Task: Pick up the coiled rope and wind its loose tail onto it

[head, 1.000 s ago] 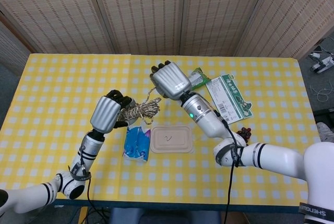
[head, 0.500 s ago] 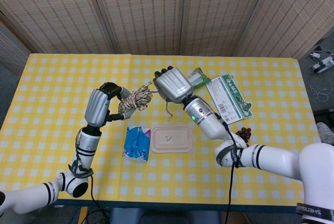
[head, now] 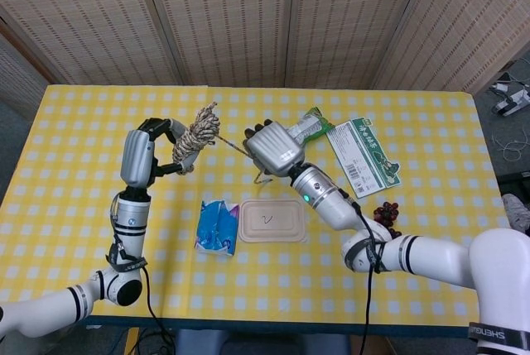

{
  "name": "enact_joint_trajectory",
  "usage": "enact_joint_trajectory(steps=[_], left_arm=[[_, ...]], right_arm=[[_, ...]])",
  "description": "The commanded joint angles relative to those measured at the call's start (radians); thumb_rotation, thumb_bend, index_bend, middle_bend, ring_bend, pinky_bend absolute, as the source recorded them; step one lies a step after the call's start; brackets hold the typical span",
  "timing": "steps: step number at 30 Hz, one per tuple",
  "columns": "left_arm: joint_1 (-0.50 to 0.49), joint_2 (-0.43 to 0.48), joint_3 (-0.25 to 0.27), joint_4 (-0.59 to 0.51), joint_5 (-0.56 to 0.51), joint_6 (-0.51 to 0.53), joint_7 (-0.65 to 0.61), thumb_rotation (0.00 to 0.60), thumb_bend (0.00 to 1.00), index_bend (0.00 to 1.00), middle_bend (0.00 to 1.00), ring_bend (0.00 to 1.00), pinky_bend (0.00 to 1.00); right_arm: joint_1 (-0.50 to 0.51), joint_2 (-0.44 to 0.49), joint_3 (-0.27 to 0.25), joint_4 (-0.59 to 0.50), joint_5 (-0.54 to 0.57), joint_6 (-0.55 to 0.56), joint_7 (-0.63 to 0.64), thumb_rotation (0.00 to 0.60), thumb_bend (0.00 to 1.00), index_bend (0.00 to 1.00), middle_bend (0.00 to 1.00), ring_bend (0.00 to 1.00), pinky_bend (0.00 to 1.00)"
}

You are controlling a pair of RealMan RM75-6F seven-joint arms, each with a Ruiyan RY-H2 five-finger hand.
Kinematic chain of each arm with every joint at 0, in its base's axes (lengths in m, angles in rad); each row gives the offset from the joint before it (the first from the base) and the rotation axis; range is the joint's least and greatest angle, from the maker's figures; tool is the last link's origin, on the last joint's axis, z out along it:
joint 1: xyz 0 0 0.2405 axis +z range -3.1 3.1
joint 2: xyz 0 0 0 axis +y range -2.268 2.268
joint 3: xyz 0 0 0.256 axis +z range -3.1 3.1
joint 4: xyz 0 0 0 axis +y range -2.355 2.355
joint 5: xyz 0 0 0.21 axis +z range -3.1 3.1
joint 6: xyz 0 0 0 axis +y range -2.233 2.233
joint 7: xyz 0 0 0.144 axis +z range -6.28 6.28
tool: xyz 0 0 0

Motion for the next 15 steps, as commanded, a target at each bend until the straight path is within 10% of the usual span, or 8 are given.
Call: enact_joint_trajectory(steps=[1,15], left_arm=[[0.003,0.008,-0.027,-0.012,-0.037,-0.013,0.005,0.600,0.25,0.70,0.77,0.58,0.39],[0.006,0.030,-0.058,-0.050,-0.078,-0.034,0.020,0.600,0.25,0.70,0.77,0.58,0.39]], right_arm=[[-0.002,-0.002,-0.007,-0.002,-0.001,-0.004,-0.007,0.600,0.70,0.63,0.37,0.36,0.37],[-0.006,-0.022,-0.023,0.008,0.025,-0.015,-0.046,0.600,0.68,0.61,0.37,0.36,0.37]])
